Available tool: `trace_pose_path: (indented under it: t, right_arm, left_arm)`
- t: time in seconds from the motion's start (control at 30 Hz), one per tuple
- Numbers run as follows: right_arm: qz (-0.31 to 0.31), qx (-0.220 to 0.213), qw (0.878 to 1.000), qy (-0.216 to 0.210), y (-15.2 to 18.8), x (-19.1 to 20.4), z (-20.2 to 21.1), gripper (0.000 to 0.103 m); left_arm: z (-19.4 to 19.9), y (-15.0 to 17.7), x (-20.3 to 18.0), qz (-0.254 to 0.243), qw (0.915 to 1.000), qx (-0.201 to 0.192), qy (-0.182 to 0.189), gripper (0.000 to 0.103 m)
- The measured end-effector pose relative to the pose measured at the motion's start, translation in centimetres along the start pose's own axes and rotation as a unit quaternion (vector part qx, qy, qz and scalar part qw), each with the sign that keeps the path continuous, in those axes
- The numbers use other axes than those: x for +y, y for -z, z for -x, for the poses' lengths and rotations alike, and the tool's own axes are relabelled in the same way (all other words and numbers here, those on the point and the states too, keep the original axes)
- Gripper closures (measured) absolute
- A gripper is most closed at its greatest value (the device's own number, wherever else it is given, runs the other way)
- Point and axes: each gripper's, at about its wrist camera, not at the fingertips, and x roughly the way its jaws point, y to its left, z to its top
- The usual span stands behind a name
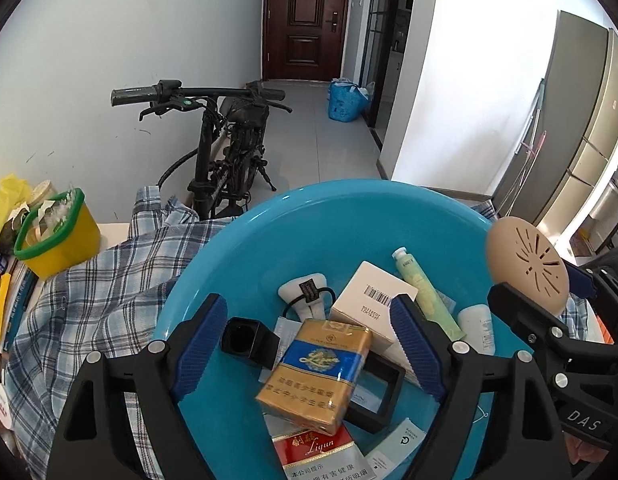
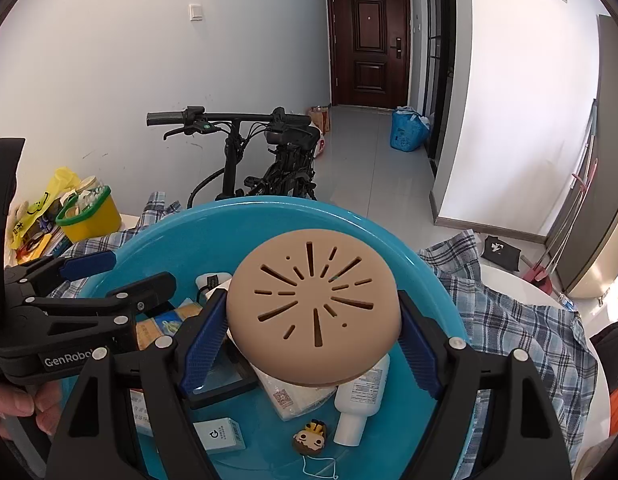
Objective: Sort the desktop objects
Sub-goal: 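Lower the brown bar into the basin and open the left tool while the right tool releases the beige disc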
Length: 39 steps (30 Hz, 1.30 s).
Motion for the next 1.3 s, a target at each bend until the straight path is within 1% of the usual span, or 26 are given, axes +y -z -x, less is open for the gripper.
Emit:
trace_pose_path:
  t: [0.13, 0.27, 0.37, 0.77, 0.8, 0.9, 1.07, 1.3]
  right_arm:
    - [0.005, 0.006, 1.000, 0.000, 0.1, 0.2, -0.2, 0.024]
    - [0.012, 0.010, 1.000, -0.003, 0.2, 0.7, -0.4, 0.024]
    - [0.012, 0.018, 1.000, -0.003, 0.3, 0.7, -0.9, 0.024]
    - [-0.013, 0.033, 0.999, 0.010, 0.2, -0.9, -1.3, 0.021]
    - [-0.015, 0.032, 0.999, 0.012, 0.2, -1.1, -1.3, 0.021]
    - [-0.019, 0.026, 0.999, 0.014, 0.0, -1.4, -0.9, 0.009]
    - [-0.023, 0.019, 0.999, 0.016, -0.2, -1.9, -0.4, 0.009]
    - [-0.033, 0.013, 0.999, 0.019, -0.4, -2.5, -0.1, 0.009]
  left_arm:
    - [0.3, -0.1, 0.0, -0.004, 0.9999, -0.005, -0.010, 0.017]
    - [0.2, -0.1, -0.2, -0.010, 0.9999, -0.003, -0.008, 0.017]
    - [0.1, 0.0, -0.2, -0.011, 0.9998, -0.003, -0.017, 0.017]
    - [0.4, -0.2, 0.7, 0.001, 0.9997, -0.013, -0.020, 0.017]
    - [0.4, -0.2, 0.7, 0.001, 0.9997, -0.014, -0.021, 0.017]
    - [0.4, -0.3, 0.7, 0.001, 0.9996, -0.014, -0.023, 0.017]
    - [0.4, -0.3, 0.7, 0.002, 0.9996, -0.015, -0.024, 0.017]
    - [1.3, -0.6, 0.4, -0.003, 0.9993, -0.029, -0.025, 0.017]
